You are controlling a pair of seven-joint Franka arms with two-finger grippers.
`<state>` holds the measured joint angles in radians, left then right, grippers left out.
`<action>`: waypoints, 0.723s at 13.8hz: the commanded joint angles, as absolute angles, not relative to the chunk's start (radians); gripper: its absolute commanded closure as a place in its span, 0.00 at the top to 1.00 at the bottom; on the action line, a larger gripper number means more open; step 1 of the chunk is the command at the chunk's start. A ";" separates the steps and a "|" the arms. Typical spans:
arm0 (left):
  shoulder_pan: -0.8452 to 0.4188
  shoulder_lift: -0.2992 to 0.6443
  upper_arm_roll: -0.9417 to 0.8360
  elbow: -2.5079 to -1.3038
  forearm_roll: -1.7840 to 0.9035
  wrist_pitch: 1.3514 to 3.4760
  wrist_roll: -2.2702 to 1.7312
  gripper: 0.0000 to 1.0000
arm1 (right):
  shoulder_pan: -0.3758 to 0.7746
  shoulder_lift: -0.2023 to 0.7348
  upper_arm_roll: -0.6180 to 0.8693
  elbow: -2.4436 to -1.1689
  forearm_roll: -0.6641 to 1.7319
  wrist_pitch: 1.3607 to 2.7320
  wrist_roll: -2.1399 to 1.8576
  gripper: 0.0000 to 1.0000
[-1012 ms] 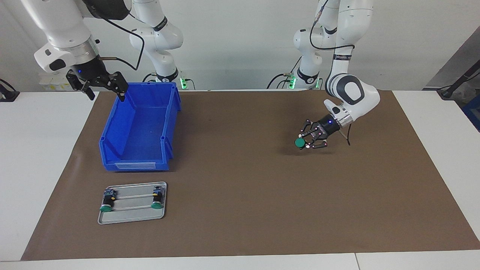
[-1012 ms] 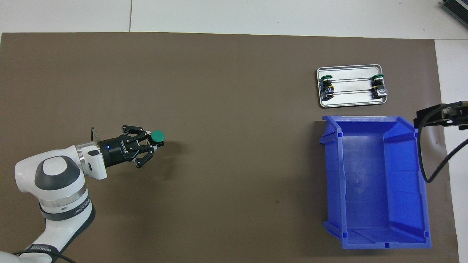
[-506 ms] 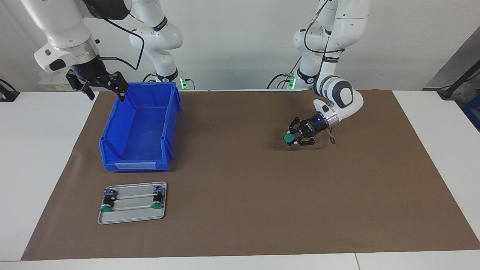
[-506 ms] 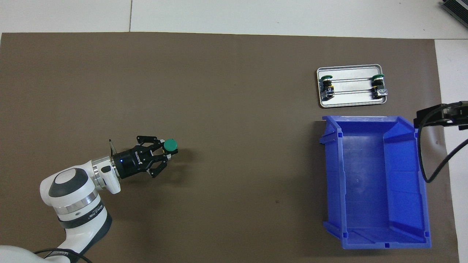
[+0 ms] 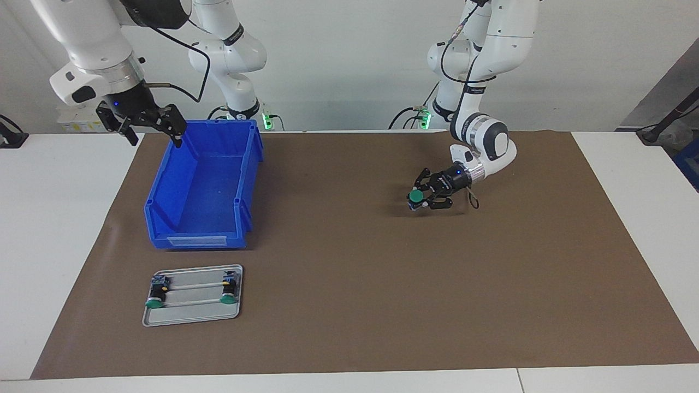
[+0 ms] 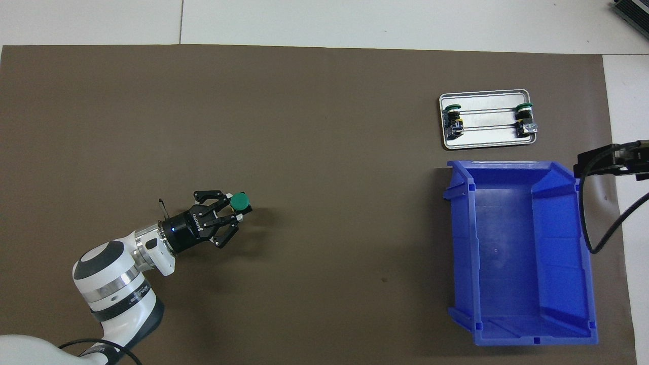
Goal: Place and press button with both arms
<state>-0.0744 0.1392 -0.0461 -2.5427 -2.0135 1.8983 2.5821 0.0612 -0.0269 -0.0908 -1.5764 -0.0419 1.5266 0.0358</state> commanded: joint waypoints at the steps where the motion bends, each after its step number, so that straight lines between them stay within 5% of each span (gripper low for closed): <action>1: -0.086 0.194 -0.034 -2.550 -2.103 1.792 2.676 0.36 | 0.057 -0.034 -0.086 -1.583 -0.031 1.516 0.049 1.00; 3: -0.086 0.357 -0.026 -2.496 -2.148 1.640 2.833 0.36 | 0.057 -0.034 -0.086 -1.583 -0.031 1.514 0.049 1.00; 10: -0.126 0.364 -0.032 -2.437 -2.167 1.730 2.832 0.38 | 0.057 -0.034 -0.086 -1.583 -0.031 1.514 0.048 1.00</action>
